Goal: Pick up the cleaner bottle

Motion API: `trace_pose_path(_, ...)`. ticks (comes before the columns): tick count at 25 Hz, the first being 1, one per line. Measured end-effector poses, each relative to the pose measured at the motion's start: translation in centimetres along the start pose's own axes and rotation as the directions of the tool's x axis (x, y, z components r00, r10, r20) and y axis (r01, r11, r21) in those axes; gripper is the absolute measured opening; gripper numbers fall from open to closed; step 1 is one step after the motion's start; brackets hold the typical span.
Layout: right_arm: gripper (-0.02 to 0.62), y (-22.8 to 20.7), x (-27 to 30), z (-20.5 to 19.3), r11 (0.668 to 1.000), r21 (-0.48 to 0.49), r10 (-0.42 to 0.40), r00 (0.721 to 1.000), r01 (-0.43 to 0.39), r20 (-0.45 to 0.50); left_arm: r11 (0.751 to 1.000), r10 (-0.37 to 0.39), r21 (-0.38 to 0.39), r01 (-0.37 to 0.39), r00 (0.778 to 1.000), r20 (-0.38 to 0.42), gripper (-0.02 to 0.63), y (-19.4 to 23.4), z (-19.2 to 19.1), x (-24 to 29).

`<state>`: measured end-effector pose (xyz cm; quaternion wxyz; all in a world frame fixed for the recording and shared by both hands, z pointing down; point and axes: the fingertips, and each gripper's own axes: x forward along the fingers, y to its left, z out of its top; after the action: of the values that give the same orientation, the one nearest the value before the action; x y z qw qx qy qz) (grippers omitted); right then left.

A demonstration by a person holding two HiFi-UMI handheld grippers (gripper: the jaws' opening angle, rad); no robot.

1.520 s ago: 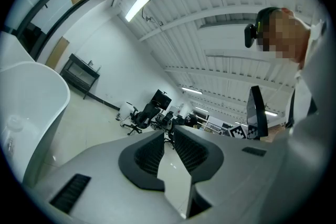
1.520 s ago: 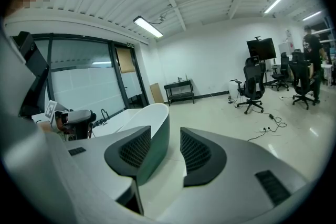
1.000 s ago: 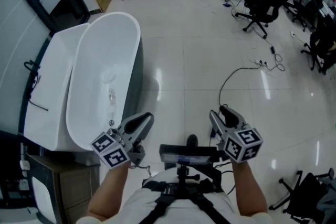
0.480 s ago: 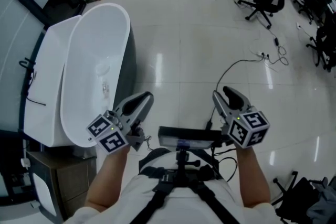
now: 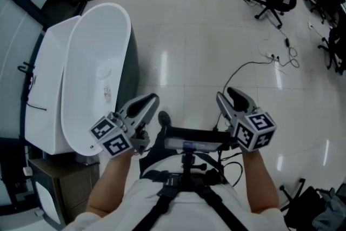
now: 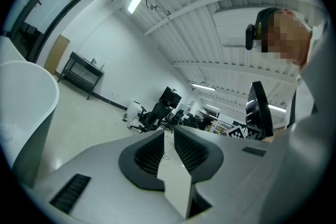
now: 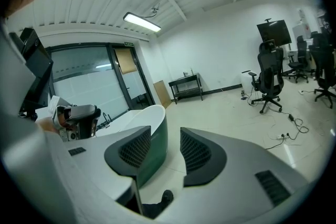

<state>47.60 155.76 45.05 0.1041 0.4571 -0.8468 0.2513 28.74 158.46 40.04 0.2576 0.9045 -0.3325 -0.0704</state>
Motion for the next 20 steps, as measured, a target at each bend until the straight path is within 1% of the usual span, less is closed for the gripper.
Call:
trace_pose_path(3, 0.176, -0.1, 2.2, 1.4, 1.000, -0.023, -0.010, 1.000, 0.010, -0.006, 1.000, -0.008, -0.009, 0.008, 1.000, 0.003, 0.052, 2.3, 1.0, 1.1)
trace_pose_path(7, 0.176, -1.2, 5.6, 3.6, 0.996, -0.071, -0.044, 0.999, 0.045, 0.012, 1.000, -0.021, -0.009, 0.021, 1.000, 0.003, 0.052, 6.2, 2.9, 3.3)
trace_pose_path(11, 0.176, -2.0, 10.1, 6.2, 0.996, -0.060, -0.072, 0.997, 0.073, 0.018, 0.999, -0.038, 0.002, 0.038, 0.999, 0.005, 0.052, 10.8, 6.4, 5.0)
trace_pose_path(15, 0.176, -1.9, 15.2, 9.5, 0.994, -0.058, -0.088, 0.996, 0.089, 0.028, 0.999, -0.046, -0.007, 0.046, 0.999, -0.002, 0.052, 16.2, 10.1, 6.0)
trace_pose_path(18, 0.176, -1.8, 18.6, 11.7, 0.993, -0.064, -0.100, 0.994, 0.103, 0.042, 0.998, -0.064, -0.009, 0.064, 0.998, -0.004, 0.052, 19.4, 12.2, 7.1)
trace_pose_path(20, 0.176, -1.4, 20.5, 12.7, 0.992, -0.063, -0.111, 0.993, 0.113, 0.032, 0.997, -0.075, -0.008, 0.075, 0.997, -0.001, 0.051, 21.3, 13.5, 7.5)
